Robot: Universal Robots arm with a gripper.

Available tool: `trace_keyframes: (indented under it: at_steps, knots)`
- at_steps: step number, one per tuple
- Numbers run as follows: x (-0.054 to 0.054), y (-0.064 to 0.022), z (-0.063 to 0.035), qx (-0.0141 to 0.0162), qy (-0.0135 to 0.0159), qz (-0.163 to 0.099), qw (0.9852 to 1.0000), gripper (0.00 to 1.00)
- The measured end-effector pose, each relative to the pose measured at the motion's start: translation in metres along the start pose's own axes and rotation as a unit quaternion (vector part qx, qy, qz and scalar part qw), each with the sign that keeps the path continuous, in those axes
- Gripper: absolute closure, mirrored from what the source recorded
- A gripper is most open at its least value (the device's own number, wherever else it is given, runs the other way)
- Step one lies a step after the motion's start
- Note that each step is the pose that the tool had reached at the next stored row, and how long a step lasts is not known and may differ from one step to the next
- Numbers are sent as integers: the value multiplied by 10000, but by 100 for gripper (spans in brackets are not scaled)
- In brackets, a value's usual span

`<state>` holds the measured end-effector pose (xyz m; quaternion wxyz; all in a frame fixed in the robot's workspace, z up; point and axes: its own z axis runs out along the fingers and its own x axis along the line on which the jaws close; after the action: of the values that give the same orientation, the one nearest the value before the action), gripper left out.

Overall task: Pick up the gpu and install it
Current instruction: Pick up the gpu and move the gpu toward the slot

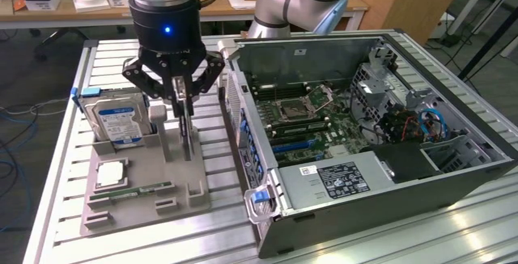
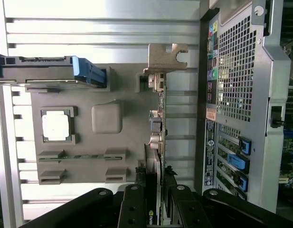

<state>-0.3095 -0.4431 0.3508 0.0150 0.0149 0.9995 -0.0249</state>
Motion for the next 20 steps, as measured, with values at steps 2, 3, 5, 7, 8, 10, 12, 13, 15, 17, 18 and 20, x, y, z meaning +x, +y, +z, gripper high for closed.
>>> trace_keyframes:
  at_steps: [2, 3, 5, 7, 8, 10, 12, 13, 15, 17, 18, 20]
  knots:
    - [-1, -2, -30, 0, 0, 0, 10000, 74]
    - [-1, -2, -45, 0, 0, 0, 10000, 74]
    - [-1, -3, -53, -1, -1, 0, 10000, 74]
    - [-2, -2, -53, -1, 0, 0, 10000, 74]
    - [-2, -3, -53, 0, 0, 0, 10000, 74]
    - [-2, -3, -54, 0, 0, 0, 10000, 74]
    - [-2, -3, -54, 0, 0, 0, 10000, 74]
    - [-2, -3, -54, 0, 0, 0, 10000, 74]
    - [-2, -3, -54, 0, 0, 0, 10000, 74]
    - [-2, -3, -59, 0, 0, 0, 10000, 74]
    - [-2, -3, -67, 1, 1, 0, 10000, 74]
    - [-3, -4, -88, 0, 0, 0, 10000, 74]
